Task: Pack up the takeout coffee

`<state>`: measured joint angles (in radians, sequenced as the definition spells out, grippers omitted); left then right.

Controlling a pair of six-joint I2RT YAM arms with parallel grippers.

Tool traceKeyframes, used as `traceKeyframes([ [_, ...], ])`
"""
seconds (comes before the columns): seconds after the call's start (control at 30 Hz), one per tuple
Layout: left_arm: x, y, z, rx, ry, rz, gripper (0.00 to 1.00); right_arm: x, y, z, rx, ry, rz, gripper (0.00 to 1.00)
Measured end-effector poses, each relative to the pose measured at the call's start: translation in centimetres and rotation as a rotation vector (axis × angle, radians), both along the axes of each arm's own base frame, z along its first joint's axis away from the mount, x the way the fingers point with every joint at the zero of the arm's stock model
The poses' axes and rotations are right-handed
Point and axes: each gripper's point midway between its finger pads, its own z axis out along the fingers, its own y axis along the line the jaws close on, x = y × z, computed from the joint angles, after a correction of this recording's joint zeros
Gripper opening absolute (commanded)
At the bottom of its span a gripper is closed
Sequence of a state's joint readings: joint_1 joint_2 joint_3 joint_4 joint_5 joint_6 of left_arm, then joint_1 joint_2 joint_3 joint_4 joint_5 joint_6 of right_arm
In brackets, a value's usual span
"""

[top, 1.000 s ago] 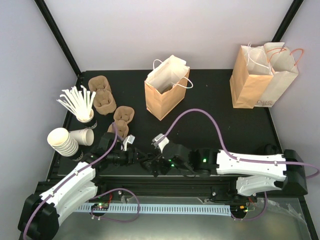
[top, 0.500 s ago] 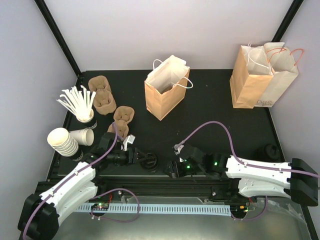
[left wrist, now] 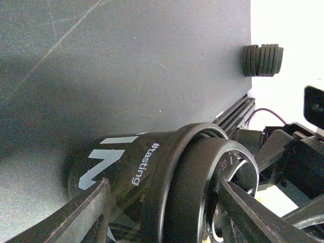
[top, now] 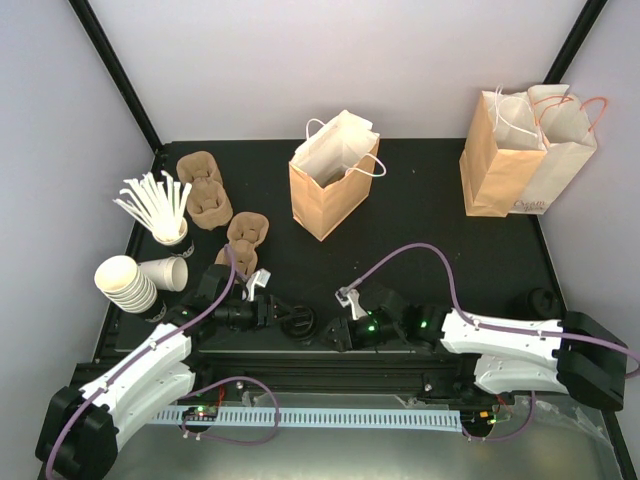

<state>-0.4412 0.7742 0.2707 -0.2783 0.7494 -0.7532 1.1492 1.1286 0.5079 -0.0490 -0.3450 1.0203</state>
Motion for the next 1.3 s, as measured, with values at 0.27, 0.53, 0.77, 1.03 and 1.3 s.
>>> traceKeyframes([
  [0.27,0.0,0.0,0.0,-0.001,-0.001,0.0,0.58,0.9,1.0,-0.1,0.04,0.036,-0.005,0.4],
  [0.53,0.1,-0.2,0.0,-0.004,-0.008,-0.005,0.55,1.9,1.2,-0.4,0.058,0.056,-0.032,0.4],
  [0.77,0.2,-0.2,0.1,-0.005,-0.011,-0.005,0.55,1.8,1.9,-0.7,0.074,0.089,-0.023,0.39],
  [1.03,0.2,-0.2,0.0,-0.013,-0.028,-0.006,0.54,1.5,2.3,-1.2,0.091,0.136,-0.021,0.37],
  [1.3,0.2,-0.4,-0.1,-0.019,-0.046,-0.013,0.53,1.0,3.0,-1.7,0.113,0.175,0.009,0.36],
])
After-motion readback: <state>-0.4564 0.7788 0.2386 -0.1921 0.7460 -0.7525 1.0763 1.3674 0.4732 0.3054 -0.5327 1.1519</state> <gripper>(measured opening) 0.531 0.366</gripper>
